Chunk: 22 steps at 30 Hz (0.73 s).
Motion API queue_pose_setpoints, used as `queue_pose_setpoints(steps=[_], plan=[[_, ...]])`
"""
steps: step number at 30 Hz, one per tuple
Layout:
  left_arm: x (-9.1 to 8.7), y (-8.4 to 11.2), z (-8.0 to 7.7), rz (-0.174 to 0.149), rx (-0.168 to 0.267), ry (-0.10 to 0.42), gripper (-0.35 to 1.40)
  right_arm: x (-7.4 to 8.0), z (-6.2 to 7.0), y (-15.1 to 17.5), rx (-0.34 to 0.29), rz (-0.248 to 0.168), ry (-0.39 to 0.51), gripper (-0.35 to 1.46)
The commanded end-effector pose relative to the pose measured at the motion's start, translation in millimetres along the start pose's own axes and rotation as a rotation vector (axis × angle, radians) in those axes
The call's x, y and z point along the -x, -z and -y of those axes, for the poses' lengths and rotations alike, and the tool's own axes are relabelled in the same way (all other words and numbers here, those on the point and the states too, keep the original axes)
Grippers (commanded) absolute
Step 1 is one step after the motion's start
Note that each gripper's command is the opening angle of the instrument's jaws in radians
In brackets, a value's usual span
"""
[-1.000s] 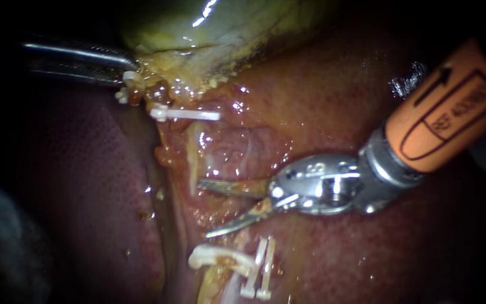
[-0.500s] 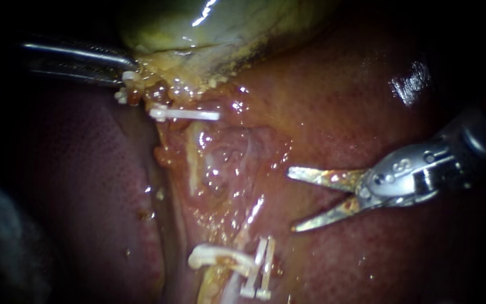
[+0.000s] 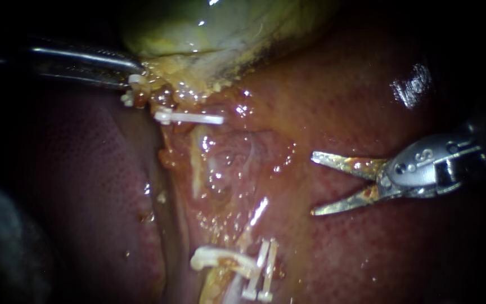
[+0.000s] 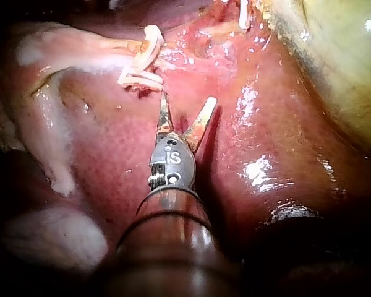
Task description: Go back from the cut right tube
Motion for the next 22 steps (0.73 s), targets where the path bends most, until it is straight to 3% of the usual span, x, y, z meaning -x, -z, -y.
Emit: queue_pose_setpoints(steps=[1,10,18,22], plan=[[0.2,-0.5,0.1,0.001,0.004,-0.001,-0.35,0.0,0.0,0.0,-0.005,-0.001,0.001,1.45],[1.3,-4.8,1.2,0.007,0.02,-0.013,-0.35,0.0,0.1,0.0,-0.005,-0.001,0.001,1.45],[1.5,-5.2,1.1,0.008,0.024,-0.015,-0.35,0.0,0.1,0.1,-0.005,-0.001,0.001,1.45],[1.7,-5.0,1.2,0.008,0.026,-0.017,-0.35,-0.2,0.2,-0.3,-0.035,-0.011,0.001,1.45]])
